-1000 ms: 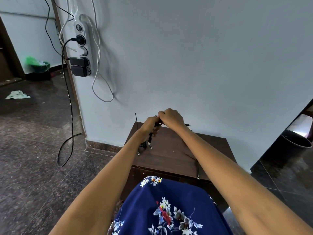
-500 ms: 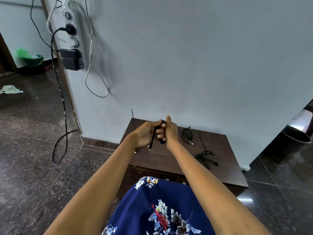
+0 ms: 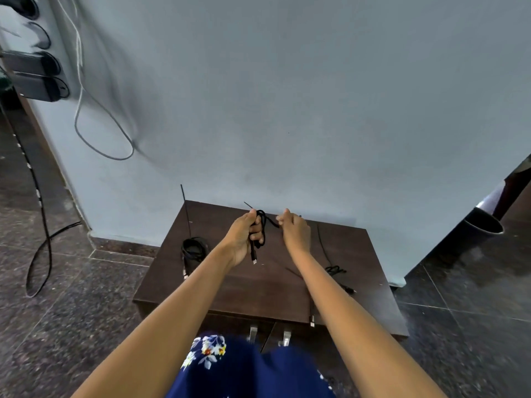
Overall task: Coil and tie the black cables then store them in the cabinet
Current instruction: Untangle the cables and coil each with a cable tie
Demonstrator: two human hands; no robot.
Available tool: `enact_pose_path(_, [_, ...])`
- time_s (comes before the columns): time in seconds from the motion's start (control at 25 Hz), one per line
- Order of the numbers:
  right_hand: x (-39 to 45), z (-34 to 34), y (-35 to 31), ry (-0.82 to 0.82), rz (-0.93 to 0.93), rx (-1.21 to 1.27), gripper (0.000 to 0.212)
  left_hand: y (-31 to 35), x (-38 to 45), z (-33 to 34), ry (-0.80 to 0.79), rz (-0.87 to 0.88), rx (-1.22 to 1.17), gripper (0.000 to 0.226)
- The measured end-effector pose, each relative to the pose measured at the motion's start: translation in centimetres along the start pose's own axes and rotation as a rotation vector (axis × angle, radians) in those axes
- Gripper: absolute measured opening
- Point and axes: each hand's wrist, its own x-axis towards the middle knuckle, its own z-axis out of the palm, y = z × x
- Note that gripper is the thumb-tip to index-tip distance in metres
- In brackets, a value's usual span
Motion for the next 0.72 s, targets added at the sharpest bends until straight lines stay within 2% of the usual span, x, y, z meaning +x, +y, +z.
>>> enact_pose_path(0.12, [3.5,-3.2,6.1,0.049,0.054,-0.359,0.032,-1.1,3.4,-0.3,0.049,-0.001,0.002,0.039])
enact_pose_path(0.24, [5.6,-5.1,10.6,-0.124,0.152,-0.655,0.027,-1.8,5.8,-0.9,0.061,-0.013,-0.012,0.038])
enact_pose_path(0.32, [6.5,-5.3,11.8,-0.156,0.185,-0.733,0.023,-2.3,6.8,-1.3,0.065,-0.021,-0.03,0.038])
enact_pose_path(0.44, [7.5,-4.9,12.4,-0.099,0.177,-0.806,0.019,-3.2,7.8,-1.5,0.069,-0.027,-0.039,0.036])
enact_pose_path(0.56, [8.2,-5.1,12.1,-0.032,0.206,-0.762,0.02,-3.7,8.1,-1.8,0.076,-0.021,-0.044,0.036])
enact_pose_path(0.64, [8.0,-5.5,11.4,0.048,0.177,-0.571,0.02,-3.4,8.1,-2.1,0.112,-0.022,-0.067,0.037])
enact_pose_path(0.72, [7.2,-5.7,10.1,0.053,0.04,-0.344,0.009,-2.7,8.0,-2.7,0.189,-0.022,-0.136,0.039])
